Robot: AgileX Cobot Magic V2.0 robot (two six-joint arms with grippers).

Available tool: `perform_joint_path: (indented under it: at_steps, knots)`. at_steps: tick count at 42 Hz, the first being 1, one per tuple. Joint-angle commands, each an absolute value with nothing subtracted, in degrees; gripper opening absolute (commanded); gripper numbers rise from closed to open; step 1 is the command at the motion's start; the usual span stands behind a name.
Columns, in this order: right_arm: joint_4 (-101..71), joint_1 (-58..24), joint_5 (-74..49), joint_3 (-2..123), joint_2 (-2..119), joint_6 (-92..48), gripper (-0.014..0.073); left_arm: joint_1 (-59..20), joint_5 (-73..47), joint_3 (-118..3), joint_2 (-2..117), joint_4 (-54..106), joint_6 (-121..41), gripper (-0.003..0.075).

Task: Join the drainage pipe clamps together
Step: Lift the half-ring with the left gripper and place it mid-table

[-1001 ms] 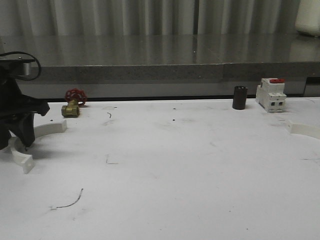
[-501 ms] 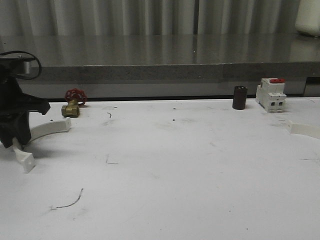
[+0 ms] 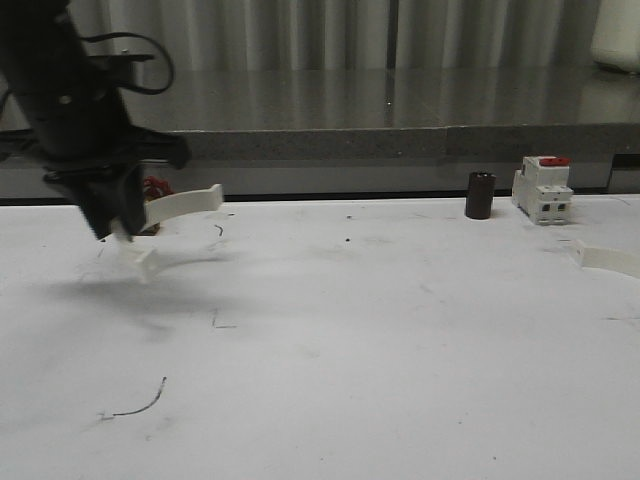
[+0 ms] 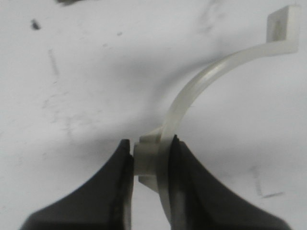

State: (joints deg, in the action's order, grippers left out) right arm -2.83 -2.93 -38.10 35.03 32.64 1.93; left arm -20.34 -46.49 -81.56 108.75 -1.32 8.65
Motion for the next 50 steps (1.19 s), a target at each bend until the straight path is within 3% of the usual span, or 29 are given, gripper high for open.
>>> perform_joint_path:
  at_steps: [1,7,19,50]
  knots:
    - [-2.82,-2.58,-34.38,36.91,33.16,1.74,0.0311,-26.31,-47.27,-86.60,106.65,-6.42,16.74,-0.0009]
    - [-2.82,-2.58,-34.38,36.91,33.16,1.74,0.0311,-34.05,-49.78,-92.74,110.77,-10.41,24.89,-0.0009]
    - [-2.82,-2.58,-34.38,36.91,33.16,1.74,0.0311,-39.93,-55.87,-105.50,121.75,-10.41,36.18,-0.0009]
    - [-2.82,-2.58,-34.38,36.91,33.16,1.74,0.0311,-40.36,-56.21,-108.19,125.59,-6.90,43.18,-0.0008]
